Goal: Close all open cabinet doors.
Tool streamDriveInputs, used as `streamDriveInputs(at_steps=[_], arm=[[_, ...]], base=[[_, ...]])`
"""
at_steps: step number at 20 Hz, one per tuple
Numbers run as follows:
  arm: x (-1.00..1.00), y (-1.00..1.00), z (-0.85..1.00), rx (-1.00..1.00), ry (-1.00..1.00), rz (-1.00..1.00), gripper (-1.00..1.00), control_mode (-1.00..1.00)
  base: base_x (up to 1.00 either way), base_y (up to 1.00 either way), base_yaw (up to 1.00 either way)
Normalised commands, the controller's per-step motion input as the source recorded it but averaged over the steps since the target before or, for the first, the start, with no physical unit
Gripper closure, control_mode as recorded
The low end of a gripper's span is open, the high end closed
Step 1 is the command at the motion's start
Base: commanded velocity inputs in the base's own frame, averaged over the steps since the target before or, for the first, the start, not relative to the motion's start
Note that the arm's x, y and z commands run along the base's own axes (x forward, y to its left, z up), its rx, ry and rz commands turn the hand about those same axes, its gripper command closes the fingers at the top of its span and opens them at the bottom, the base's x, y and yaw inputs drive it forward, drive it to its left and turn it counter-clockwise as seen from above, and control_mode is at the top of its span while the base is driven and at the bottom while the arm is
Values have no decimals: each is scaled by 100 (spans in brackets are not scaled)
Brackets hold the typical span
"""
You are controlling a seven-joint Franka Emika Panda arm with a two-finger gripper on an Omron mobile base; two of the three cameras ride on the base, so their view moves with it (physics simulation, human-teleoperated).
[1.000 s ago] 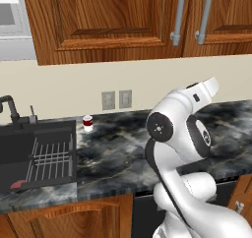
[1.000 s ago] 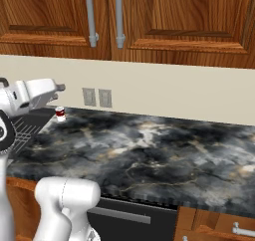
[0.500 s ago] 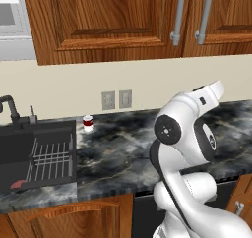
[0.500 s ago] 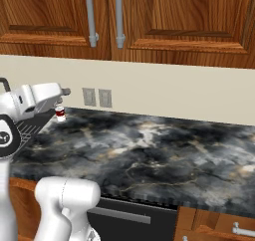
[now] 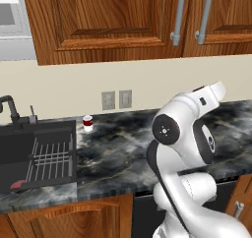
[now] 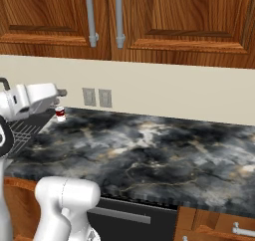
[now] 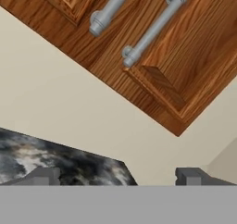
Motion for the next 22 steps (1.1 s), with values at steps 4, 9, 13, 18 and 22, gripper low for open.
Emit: streamDriveInputs(at_steps=[4,9,13,18,22], arm=[[-51,-1,-10,0,0,-4,-100,-100],[-45,-11,-11,0,0,-3,-100,-100],[-21,-55,-6,2,-3,1,-100,-100],[-13,-60,-11,5,-6,8,-100,-100],[-10,-16,-18,1,-2,5,-100,-100]], base=[[0,0,0],[0,0,0],[0,0,0],[0,0,0],[0,0,0]])
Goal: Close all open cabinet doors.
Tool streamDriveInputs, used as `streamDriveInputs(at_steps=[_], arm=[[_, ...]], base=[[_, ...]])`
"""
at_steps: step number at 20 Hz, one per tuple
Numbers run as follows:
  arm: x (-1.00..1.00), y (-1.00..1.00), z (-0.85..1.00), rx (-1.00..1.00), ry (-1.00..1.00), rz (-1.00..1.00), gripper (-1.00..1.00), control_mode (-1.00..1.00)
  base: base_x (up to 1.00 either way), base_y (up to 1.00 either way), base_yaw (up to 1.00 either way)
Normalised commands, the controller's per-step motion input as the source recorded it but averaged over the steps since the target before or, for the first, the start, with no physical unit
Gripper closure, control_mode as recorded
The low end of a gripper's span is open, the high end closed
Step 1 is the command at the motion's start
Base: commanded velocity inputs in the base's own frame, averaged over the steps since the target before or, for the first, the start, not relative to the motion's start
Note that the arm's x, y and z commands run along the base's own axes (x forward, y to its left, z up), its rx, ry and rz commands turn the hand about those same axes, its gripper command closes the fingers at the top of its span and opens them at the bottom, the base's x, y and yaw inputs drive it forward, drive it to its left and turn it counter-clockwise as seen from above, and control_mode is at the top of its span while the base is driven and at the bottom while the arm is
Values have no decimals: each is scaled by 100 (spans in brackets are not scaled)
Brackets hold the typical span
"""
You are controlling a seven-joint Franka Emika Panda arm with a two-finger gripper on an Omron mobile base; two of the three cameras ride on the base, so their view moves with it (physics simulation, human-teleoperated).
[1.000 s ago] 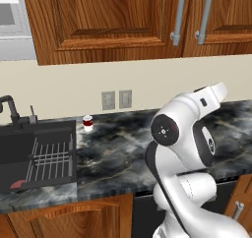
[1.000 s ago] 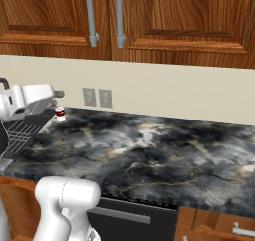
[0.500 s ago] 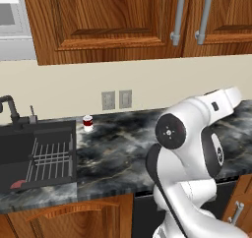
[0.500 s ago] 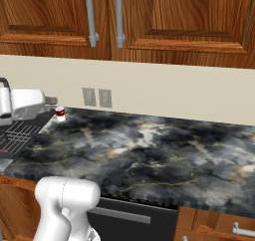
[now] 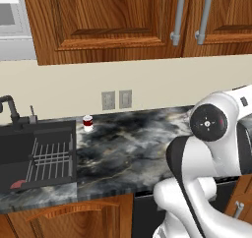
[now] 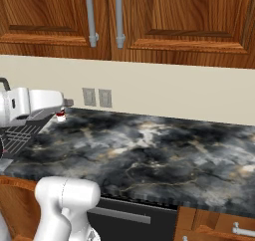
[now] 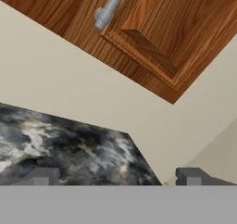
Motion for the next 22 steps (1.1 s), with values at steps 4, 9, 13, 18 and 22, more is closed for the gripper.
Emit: streamDriveInputs(at_steps=[4,9,13,18,22], arm=[[0,0,0,0,0,0,-100,-100],[-12,0,-4,0,0,0,-100,-100],[-53,3,-9,0,-1,0,-100,-100],[0,0,0,0,0,0,-100,100],[0,0,0,0,0,0,-100,100]], base=[[0,0,0],[0,0,0],[0,0,0],[-70,41,11],[-61,75,26]])
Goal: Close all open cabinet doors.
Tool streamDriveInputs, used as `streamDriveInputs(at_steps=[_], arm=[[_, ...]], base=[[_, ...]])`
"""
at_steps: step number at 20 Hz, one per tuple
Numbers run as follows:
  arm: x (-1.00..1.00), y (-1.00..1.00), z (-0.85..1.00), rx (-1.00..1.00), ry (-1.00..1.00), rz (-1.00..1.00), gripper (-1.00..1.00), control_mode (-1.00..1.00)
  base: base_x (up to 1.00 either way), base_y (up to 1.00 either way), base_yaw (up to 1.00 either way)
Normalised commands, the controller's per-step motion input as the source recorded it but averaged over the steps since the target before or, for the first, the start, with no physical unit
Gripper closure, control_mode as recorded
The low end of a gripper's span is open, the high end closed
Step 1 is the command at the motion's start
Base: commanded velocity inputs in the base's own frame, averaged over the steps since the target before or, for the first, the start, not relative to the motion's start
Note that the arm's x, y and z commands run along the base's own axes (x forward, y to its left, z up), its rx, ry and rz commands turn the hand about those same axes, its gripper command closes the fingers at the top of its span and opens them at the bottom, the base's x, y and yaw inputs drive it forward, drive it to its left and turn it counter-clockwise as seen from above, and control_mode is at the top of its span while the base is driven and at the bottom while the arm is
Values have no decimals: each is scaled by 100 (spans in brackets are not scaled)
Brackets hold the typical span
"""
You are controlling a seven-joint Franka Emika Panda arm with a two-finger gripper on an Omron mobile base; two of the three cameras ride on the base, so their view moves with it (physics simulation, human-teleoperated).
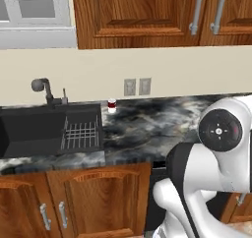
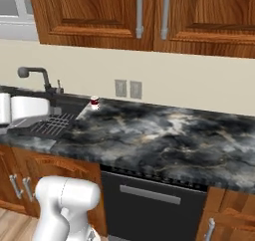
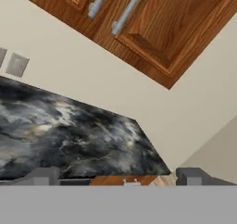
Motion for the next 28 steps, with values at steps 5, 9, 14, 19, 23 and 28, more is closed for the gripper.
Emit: streamDriveInputs(at_steps=[5,9,14,19,23,28], arm=[[0,0,0,0,0,0,-100,100],[0,0,0,0,0,0,-100,100],[0,0,0,0,0,0,-100,100],[0,0,0,0,0,0,-100,100],[0,0,0,0,0,0,-100,100],[0,0,0,0,0,0,-100,100]], base=[[-27,84,37],[-2,82,39],[0,70,38],[14,48,37],[29,26,35],[34,2,32]])
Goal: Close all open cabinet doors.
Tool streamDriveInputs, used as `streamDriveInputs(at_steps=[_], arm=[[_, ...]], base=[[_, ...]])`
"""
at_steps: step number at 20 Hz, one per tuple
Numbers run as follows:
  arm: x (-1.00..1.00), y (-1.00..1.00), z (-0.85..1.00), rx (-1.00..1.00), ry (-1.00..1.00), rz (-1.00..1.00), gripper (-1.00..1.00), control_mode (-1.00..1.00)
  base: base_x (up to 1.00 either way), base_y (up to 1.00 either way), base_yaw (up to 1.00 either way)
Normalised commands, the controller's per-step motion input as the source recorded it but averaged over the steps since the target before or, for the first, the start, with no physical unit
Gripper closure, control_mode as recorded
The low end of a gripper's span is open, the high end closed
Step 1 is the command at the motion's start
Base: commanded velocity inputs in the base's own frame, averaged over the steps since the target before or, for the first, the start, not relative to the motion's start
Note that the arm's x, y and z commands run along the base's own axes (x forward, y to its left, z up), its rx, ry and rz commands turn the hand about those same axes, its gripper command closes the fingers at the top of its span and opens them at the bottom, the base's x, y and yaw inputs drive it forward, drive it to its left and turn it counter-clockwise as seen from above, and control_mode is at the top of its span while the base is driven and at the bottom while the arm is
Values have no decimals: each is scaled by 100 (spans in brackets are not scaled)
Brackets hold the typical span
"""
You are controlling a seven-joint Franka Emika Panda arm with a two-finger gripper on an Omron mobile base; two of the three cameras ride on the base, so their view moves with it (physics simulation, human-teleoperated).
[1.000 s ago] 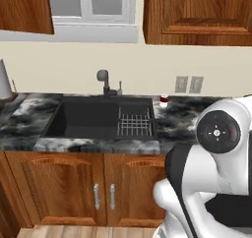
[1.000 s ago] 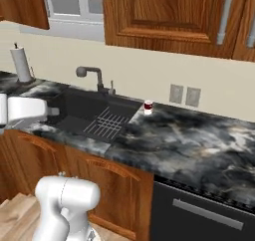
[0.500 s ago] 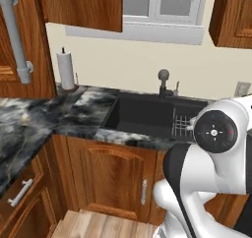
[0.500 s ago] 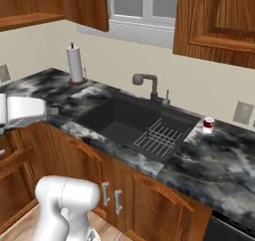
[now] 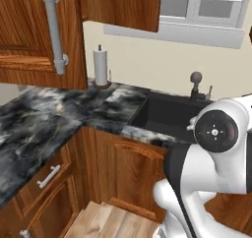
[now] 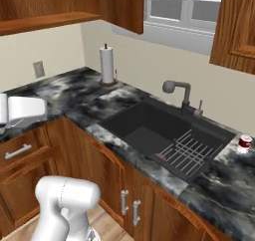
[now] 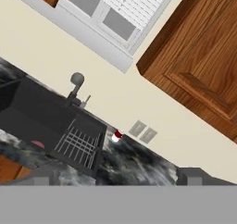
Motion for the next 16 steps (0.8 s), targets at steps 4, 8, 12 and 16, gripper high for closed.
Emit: streamDriveInputs(at_steps=[4,8,12,16], arm=[[0,0,0,0,0,0,-100,100],[0,0,0,0,0,0,-100,100],[0,0,0,0,0,0,-100,100],[0,0,0,0,0,0,-100,100]], base=[[31,0,32],[41,0,32],[46,0,30],[53,0,27]])
